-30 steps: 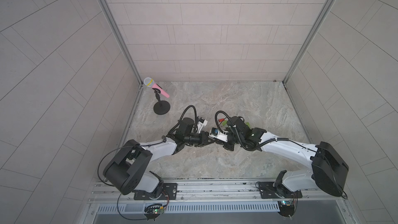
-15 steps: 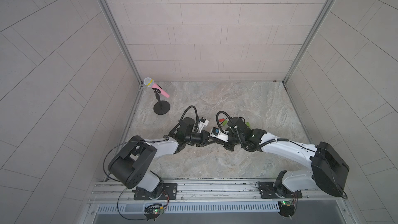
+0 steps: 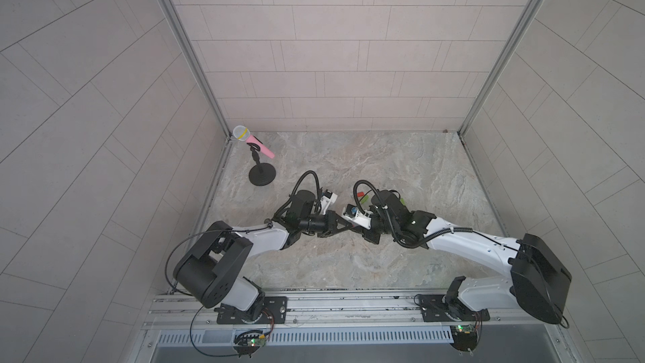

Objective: Close the usb drive cover
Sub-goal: Pick up the cover from the center of the board, then pick up the USB drive from the center of the board.

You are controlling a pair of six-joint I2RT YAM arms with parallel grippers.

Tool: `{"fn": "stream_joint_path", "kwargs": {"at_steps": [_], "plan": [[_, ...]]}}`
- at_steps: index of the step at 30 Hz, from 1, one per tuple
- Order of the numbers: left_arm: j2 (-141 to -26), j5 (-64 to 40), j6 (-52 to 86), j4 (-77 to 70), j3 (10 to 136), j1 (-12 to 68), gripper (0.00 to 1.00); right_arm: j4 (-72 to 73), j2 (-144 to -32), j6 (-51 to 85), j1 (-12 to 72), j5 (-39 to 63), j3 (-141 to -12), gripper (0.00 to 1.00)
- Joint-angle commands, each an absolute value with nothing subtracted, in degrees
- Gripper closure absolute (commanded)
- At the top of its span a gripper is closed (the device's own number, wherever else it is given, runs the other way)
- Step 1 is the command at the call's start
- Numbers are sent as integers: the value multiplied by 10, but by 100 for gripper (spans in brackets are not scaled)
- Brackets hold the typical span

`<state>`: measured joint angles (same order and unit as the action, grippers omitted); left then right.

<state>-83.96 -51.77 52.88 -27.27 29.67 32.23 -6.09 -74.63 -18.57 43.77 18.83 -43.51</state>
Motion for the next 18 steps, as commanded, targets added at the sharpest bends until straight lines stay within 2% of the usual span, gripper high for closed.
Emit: {"fn": "stream_joint_path", "kwargs": {"at_steps": [1, 7, 18], "plan": [[-796, -486, 492, -212, 305, 299, 89, -50, -709, -176, 391, 184, -426, 63], [-747, -473, 471, -147, 299, 239, 89, -138, -777, -195, 305, 185, -491, 61], [-703, -465, 438, -73, 317, 188, 89, -357, -1047, -305, 290, 109, -767, 62]]}}
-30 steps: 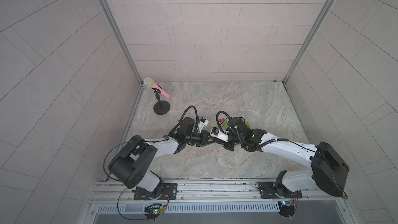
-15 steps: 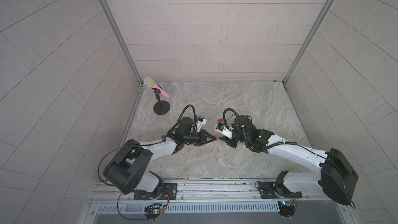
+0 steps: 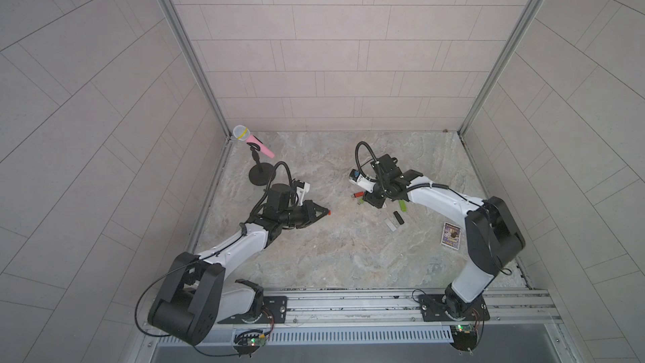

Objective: Close the usb drive cover
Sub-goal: Pick up the USB drive from the center of the board.

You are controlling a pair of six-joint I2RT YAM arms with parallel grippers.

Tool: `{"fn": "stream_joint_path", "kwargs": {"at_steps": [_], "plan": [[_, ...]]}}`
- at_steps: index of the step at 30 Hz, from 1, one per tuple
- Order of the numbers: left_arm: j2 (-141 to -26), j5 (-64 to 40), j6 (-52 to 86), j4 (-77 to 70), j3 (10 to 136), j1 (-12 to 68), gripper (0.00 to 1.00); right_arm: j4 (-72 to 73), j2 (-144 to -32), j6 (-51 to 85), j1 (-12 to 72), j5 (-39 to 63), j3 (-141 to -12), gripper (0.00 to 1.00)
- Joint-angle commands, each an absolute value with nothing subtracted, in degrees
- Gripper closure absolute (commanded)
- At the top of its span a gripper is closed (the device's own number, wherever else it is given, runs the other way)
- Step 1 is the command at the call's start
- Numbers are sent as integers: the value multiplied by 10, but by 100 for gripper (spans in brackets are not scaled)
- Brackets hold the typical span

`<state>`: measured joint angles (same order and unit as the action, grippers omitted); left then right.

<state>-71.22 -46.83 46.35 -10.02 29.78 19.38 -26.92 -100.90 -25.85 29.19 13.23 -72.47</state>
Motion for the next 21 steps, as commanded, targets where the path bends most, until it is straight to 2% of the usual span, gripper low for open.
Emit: {"fn": "stream_joint_path", "kwargs": {"at_steps": [1, 8, 21], "plan": [[-703, -466, 435, -66, 319, 186, 89, -372, -1068, -314, 290, 112, -790, 62], [-704, -470, 422, -48, 329, 178, 89, -419, -1157, -352, 292, 133, -898, 61], [-710, -479, 418, -46, 333, 176, 89, -507, -1270, -405, 295, 106, -1027, 59]]}}
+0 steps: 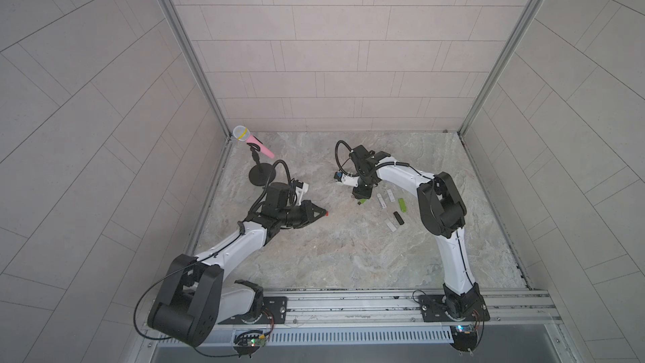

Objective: Close the usb drive cover
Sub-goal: Pick up the USB drive from the center of the board.

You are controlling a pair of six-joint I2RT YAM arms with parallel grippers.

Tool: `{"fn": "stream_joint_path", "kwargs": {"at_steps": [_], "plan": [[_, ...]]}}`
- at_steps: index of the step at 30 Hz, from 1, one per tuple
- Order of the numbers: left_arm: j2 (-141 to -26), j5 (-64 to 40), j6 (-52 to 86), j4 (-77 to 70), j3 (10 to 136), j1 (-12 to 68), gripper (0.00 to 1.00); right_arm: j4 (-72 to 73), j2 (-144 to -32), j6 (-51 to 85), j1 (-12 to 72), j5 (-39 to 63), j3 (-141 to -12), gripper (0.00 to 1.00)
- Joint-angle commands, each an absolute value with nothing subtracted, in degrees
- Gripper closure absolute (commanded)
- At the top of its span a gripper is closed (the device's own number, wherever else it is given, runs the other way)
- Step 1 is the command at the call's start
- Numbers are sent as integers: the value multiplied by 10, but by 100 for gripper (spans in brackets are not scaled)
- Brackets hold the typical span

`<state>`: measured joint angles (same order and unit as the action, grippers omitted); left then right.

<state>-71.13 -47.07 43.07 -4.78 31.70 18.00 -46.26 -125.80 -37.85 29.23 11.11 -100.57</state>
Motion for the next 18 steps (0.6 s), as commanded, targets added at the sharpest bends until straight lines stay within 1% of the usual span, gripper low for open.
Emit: {"fn": "stream_joint_path", "kwargs": {"at_steps": [1, 8, 12, 15, 18], "plan": [[-709, -479, 418, -46, 333, 176, 89, -515, -1276, -409, 295, 104, -1035, 59], [-712, -481, 423, -57, 328, 176, 89, -548, -1308, -411, 295, 94, -1051, 60], [-711, -482, 423, -59, 327, 175, 89, -565, -1317, -398, 299, 98, -1060, 65], [-711, -483, 424, -59, 327, 175, 89, -569, -1318, -391, 307, 101, -1053, 71], [-708, -482, 423, -58, 327, 175, 89, -564, -1324, -368, 320, 93, -1046, 73]]}}
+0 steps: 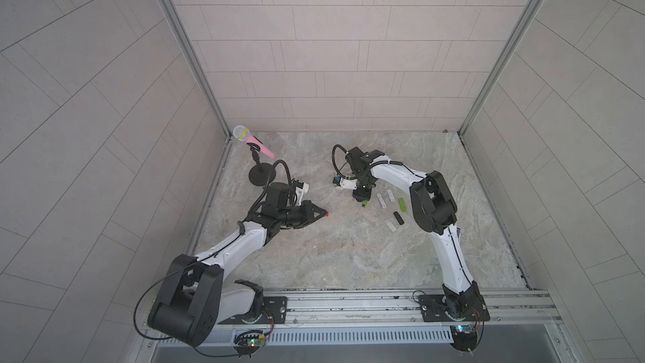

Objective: Close the usb drive cover
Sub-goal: Pick up the USB drive from the center of the board.

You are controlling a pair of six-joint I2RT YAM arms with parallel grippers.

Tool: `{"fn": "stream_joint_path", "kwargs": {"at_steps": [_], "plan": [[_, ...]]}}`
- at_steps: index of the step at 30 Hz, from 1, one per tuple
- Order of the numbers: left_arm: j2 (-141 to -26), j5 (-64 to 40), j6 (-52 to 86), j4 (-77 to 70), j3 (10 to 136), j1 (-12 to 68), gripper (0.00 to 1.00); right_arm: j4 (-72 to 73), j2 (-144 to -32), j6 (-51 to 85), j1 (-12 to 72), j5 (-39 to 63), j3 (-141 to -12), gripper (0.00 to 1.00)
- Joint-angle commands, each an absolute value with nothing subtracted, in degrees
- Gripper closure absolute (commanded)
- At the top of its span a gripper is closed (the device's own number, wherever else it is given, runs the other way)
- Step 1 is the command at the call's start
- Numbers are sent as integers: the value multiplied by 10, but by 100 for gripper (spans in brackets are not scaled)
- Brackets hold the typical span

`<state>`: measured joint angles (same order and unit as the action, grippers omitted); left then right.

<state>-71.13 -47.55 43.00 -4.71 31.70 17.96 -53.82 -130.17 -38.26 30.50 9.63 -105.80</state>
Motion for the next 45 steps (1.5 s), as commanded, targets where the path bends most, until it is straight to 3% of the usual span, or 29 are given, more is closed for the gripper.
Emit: {"fn": "stream_joint_path", "kwargs": {"at_steps": [1, 6, 8, 14, 23, 34, 45], "plan": [[-708, -481, 423, -57, 327, 175, 89, -562, -1328, -359, 324, 93, -1043, 73], [-707, -480, 423, -53, 327, 175, 89, -558, -1359, -323, 333, 59, -1055, 74], [-704, -479, 421, -50, 328, 175, 89, -569, -1368, -305, 332, 59, -1062, 81], [-704, -477, 418, -44, 329, 174, 89, -572, -1350, -294, 337, 66, -1055, 87], [-695, -471, 419, -34, 321, 175, 89, -502, -1206, -265, 374, 103, -941, 85], [-679, -465, 430, -34, 301, 178, 89, -373, -1022, -190, 403, 107, -711, 85], [-718, -500, 461, -118, 323, 238, 89, -206, -825, -144, 405, 155, -548, 84]]}}
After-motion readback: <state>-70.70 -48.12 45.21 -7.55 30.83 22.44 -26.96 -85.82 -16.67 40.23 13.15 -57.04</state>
